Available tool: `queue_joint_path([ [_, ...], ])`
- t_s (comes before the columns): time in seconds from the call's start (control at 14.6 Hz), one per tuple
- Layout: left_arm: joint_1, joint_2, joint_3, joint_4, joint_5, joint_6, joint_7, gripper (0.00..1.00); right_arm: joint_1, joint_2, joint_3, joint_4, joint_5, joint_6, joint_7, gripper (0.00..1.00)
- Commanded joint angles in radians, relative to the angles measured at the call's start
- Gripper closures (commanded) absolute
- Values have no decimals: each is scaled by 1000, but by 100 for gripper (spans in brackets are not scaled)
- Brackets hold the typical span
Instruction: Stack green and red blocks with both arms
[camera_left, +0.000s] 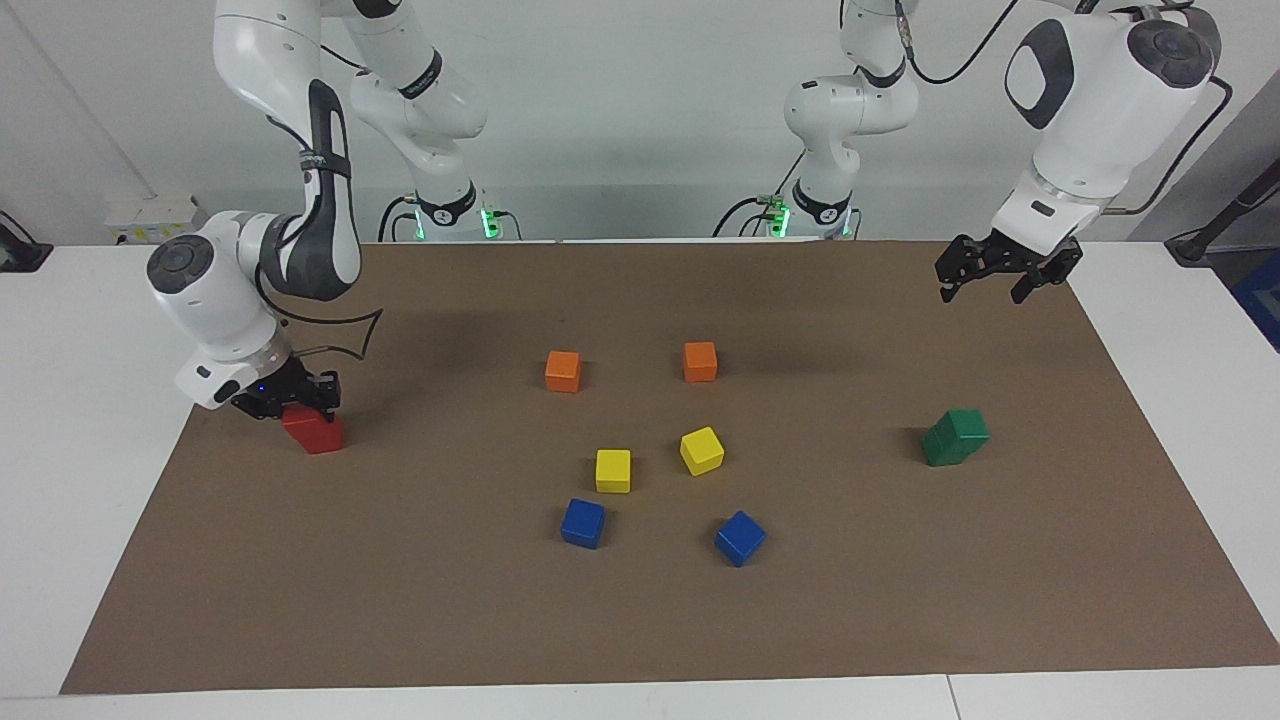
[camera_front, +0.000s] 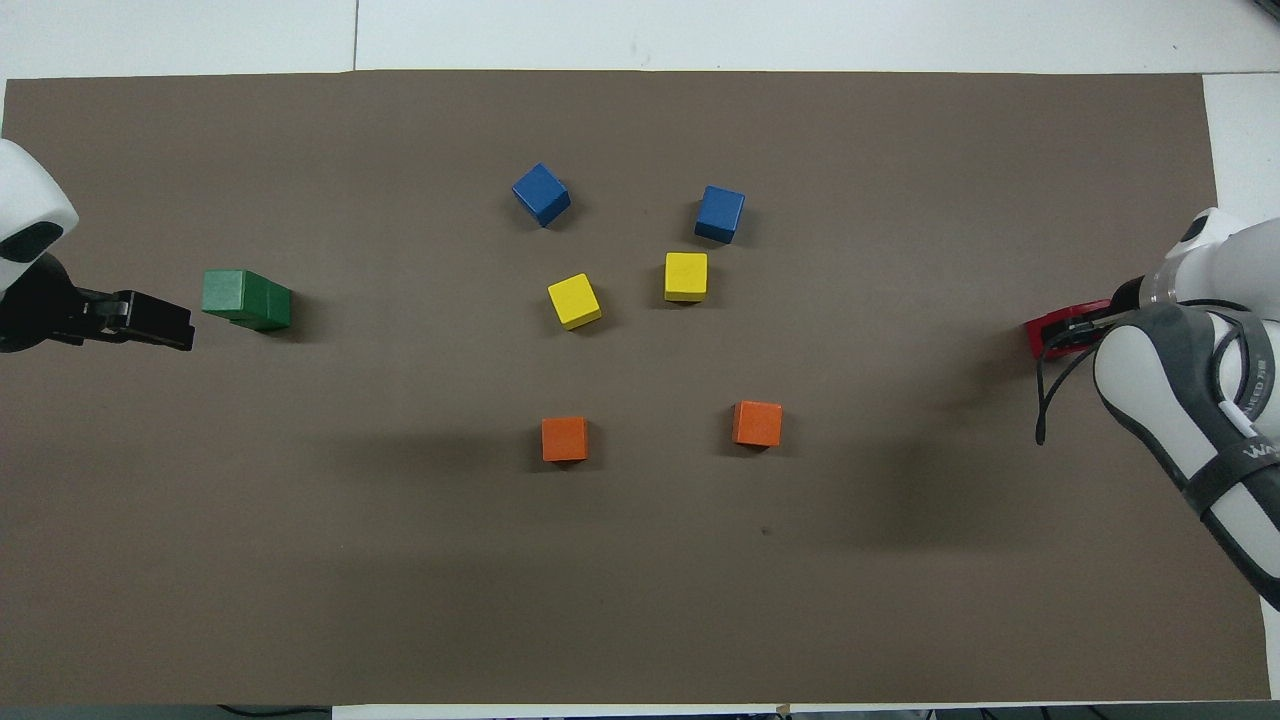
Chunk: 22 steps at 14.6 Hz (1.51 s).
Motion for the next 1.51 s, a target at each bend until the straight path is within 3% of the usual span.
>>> queue_joint_path([
  [0.0, -16, -30, 17, -22, -12, -8, 2, 0, -10, -11, 7, -15, -8, 1, -21, 0],
  [0.27, -16, -26, 17, -17, -12, 22, -1, 0, -7, -11, 8, 5, -9, -23, -18, 0],
  [0.62, -18, -14, 17, -10, -12, 56, 1, 0, 12, -43, 30, 110, -6, -115, -5, 0],
  [1.03, -26, -8, 16, 12, -12, 53, 1, 0, 78, -90, 39, 270, -6, -329, 111, 0],
  [1.44, -24, 3, 17, 58, -6, 17, 2, 0, 98, -224, 66, 285, 34, -482, 225, 0],
])
